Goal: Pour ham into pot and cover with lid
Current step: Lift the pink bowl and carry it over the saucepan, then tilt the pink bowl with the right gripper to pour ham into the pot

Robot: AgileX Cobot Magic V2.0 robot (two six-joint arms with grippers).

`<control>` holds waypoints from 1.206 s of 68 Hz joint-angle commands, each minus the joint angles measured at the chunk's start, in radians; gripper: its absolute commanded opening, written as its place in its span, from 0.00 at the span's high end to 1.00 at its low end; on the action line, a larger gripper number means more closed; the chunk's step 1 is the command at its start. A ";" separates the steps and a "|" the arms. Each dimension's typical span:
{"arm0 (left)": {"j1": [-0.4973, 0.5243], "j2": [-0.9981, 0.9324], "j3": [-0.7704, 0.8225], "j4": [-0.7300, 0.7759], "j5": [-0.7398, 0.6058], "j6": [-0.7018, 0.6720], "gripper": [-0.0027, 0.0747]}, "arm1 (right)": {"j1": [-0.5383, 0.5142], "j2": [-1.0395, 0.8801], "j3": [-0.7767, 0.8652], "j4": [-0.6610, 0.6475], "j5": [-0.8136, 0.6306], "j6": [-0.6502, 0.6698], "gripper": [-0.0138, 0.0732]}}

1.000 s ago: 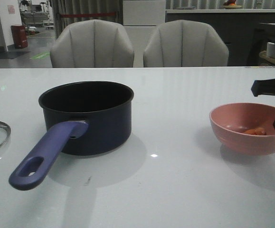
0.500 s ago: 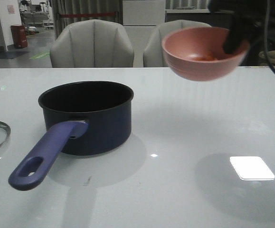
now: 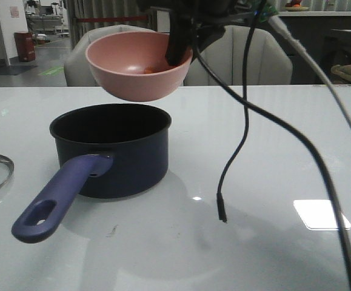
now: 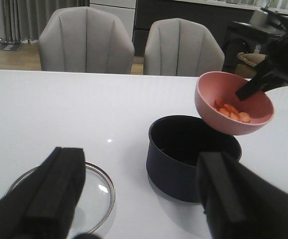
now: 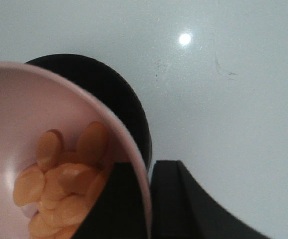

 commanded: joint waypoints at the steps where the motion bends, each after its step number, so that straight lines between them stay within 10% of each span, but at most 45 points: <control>1: -0.008 0.013 -0.024 0.002 -0.075 -0.003 0.31 | -0.003 -0.045 -0.060 -0.019 -0.119 0.010 0.69; 42: -0.008 0.013 -0.024 0.002 -0.075 -0.003 0.31 | 0.075 -0.173 0.378 -0.197 -1.067 -0.072 0.69; 61: -0.008 0.013 -0.024 0.002 -0.075 -0.003 0.31 | 0.089 -0.161 0.555 -0.185 -1.492 -0.408 0.69; 82: -0.008 0.013 -0.024 0.002 -0.075 -0.003 0.31 | 0.141 -0.108 0.580 -0.135 -1.597 -0.927 0.69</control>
